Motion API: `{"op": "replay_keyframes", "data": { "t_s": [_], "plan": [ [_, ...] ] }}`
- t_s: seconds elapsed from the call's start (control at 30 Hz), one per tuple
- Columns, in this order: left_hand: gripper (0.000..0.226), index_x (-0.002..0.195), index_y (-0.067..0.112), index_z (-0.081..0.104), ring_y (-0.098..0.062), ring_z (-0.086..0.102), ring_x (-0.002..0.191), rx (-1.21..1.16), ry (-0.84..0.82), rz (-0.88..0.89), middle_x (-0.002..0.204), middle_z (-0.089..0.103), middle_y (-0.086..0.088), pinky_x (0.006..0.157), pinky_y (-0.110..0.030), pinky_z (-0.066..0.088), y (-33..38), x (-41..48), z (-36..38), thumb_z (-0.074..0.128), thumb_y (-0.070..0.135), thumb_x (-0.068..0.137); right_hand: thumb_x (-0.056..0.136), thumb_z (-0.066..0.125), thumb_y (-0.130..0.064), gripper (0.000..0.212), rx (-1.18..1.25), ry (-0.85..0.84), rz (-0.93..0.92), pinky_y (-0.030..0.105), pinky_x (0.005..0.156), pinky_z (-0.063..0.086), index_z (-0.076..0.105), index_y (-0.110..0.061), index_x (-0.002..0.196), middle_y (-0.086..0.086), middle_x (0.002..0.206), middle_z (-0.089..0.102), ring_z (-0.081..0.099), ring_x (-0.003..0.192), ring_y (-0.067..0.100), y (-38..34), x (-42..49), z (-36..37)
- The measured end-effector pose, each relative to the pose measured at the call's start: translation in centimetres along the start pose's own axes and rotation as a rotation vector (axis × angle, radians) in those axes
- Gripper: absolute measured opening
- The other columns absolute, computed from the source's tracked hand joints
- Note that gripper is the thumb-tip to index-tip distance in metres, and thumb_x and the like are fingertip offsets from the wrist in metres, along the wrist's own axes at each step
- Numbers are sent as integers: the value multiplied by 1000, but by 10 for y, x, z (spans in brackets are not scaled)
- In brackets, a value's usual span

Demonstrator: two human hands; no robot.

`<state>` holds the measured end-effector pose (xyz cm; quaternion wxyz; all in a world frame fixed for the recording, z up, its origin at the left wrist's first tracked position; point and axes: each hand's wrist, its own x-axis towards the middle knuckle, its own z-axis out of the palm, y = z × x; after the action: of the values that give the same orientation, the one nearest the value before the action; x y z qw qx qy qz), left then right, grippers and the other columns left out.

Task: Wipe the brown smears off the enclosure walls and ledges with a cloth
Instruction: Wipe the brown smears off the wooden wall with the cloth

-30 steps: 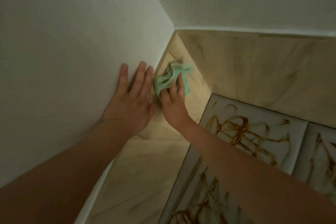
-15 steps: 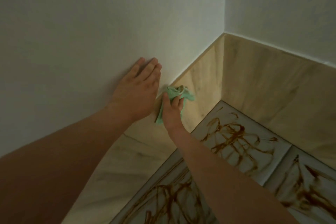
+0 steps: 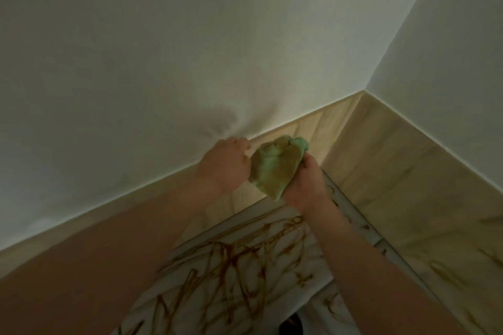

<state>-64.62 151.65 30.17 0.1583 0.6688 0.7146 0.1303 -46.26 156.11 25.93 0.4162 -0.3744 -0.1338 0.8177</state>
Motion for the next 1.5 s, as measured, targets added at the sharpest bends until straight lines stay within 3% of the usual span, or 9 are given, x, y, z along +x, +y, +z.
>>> {"op": "replay_keyframes", "data": {
  "t_s": [0.3, 0.43, 0.57, 0.77, 0.9, 1.03, 1.17, 1.37, 1.5],
  "plan": [
    [27, 121, 16, 65, -24, 68, 102, -1201, -272, -355, 116, 67, -6, 82, -39, 60, 112, -13, -19, 51, 29, 102, 102, 37, -57, 66, -221, 123, -252, 55, 114, 42, 59, -10, 142, 19, 141, 62, 57, 133, 38, -70, -102, -3],
    [40, 115, 12, 68, -32, 67, 102, -1610, -422, -351, 109, 69, -8, 97, -52, 55, 162, -17, -1, 47, 43, 103, 106, 41, -46, 43, -880, 157, -441, 35, 85, 61, 73, -24, 122, 1, 117, 76, 72, 109, 18, -90, -139, 20],
    [52, 116, 3, 71, -37, 64, 115, -2055, -401, -217, 120, 67, -21, 110, -45, 46, 199, -12, 20, 56, 50, 99, 100, 47, -59, 41, -1252, 62, -438, 40, 111, 48, 69, -41, 129, -14, 131, 69, 64, 120, 6, -123, -153, 10],
    [83, 138, -2, 58, -40, 61, 127, -2124, -274, -323, 135, 64, -25, 115, -51, 42, 256, 8, 63, 52, 67, 93, 102, 58, -30, 17, -1273, 113, -525, 43, 99, 57, 73, -37, 109, -12, 111, 74, 70, 104, 8, -219, -177, -81],
    [76, 103, -3, 78, -35, 77, 95, -2151, -252, -348, 111, 75, -22, 88, -48, 56, 309, 11, 90, 29, 54, 108, 99, 64, -28, 26, -1388, 220, -526, 40, 97, 56, 70, -26, 123, -11, 109, 71, 67, 101, 9, -266, -178, -146],
    [75, 128, -4, 65, -38, 73, 105, -2098, -241, -318, 123, 70, -26, 95, -51, 50, 373, 8, 101, 33, 60, 105, 100, 63, -40, 34, -1005, 134, -179, 39, 87, 59, 68, -18, 126, 6, 115, 73, 71, 103, 24, -294, -179, -182],
    [85, 146, -4, 50, -44, 55, 133, -2134, -268, -320, 144, 56, -28, 117, -58, 37, 404, 14, 110, 49, 62, 94, 101, 62, -15, 25, -723, 52, -170, 35, 81, 62, 67, -4, 123, 13, 113, 76, 75, 97, 25, -313, -181, -202],
    [51, 105, 0, 73, -38, 77, 88, -2185, -1, -418, 106, 75, -22, 86, -53, 58, 397, 37, 91, 43, 42, 105, 98, 57, -1, 8, -379, 5, -101, 23, 52, 58, 65, -3, 96, 12, 83, 66, 66, 68, 17, -332, -193, -182],
    [51, 132, 7, 65, -34, 75, 101, -2273, 91, -428, 126, 70, -19, 92, -47, 59, 392, 43, 131, 33, 39, 107, 100, 60, -7, 5, -399, 41, -4, 26, 55, 61, 63, -3, 101, 13, 83, 65, 65, 68, 19, -322, -185, -177]
  ]
}}
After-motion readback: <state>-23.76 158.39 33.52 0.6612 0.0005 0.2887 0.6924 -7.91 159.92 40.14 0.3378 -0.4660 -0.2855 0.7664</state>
